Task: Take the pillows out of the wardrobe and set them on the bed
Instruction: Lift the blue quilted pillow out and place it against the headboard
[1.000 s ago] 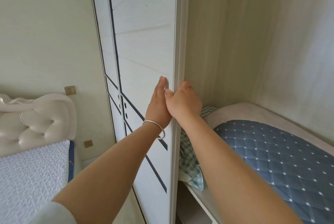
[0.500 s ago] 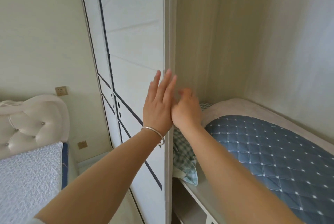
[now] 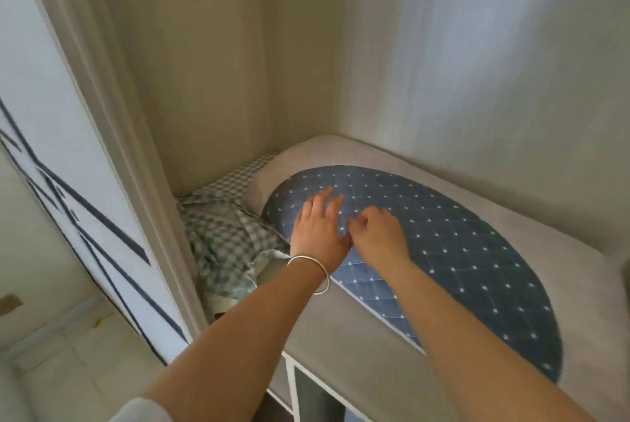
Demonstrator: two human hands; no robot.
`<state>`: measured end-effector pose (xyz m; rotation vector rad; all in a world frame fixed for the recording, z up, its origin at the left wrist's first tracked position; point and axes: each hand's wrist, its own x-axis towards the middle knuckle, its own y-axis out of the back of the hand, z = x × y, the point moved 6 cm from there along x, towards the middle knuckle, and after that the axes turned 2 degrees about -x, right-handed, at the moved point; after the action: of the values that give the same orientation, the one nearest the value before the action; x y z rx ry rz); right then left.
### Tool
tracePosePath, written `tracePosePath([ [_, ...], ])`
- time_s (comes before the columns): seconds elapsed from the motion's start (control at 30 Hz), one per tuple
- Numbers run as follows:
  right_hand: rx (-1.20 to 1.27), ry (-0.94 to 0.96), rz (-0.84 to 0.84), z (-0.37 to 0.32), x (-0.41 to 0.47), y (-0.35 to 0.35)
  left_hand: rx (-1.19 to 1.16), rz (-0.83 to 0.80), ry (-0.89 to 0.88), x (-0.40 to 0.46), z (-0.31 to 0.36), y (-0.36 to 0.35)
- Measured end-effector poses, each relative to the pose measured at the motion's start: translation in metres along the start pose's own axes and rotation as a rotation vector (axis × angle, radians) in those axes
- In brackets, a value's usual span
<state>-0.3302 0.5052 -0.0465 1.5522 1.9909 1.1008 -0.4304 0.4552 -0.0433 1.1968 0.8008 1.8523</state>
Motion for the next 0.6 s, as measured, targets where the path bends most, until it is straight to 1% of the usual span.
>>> tracePosePath([
  [0.1, -0.131, -0.055, 0.063, 0.053, 0.008, 0.012, -0.106, -0.065, 0.086, 0.005, 0.013, -0.047],
  [0.17, -0.198, -0.075, 0.093, 0.083, 0.012, 0.019, -0.237, -0.08, 0.209, 0.003, 0.016, -0.075],
  [0.23, -0.246, -0.096, 0.112, 0.108, 0.018, 0.024, -0.379, -0.036, 0.386, 0.003, 0.015, -0.094],
  [0.3, -0.326, -0.117, 0.096, 0.129, 0.025, 0.024, -0.468, -0.01, 0.612, 0.006, 0.012, -0.109],
  [0.33, -0.377, -0.118, 0.075, 0.138, 0.028, 0.021, -0.492, -0.009, 0.707, 0.009, 0.011, -0.115],
  [0.43, -0.492, -0.078, 0.043, 0.152, 0.044, 0.013, -0.514, -0.019, 0.884, 0.024, 0.012, -0.127],
  [0.53, -0.518, -0.049, 0.005, 0.155, 0.072, 0.013, -0.551, -0.025, 1.074, 0.023, 0.005, -0.141],
  [0.6, -0.522, -0.04, -0.033, 0.162, 0.091, 0.015, -0.578, -0.016, 1.171, 0.014, -0.002, -0.15],
])
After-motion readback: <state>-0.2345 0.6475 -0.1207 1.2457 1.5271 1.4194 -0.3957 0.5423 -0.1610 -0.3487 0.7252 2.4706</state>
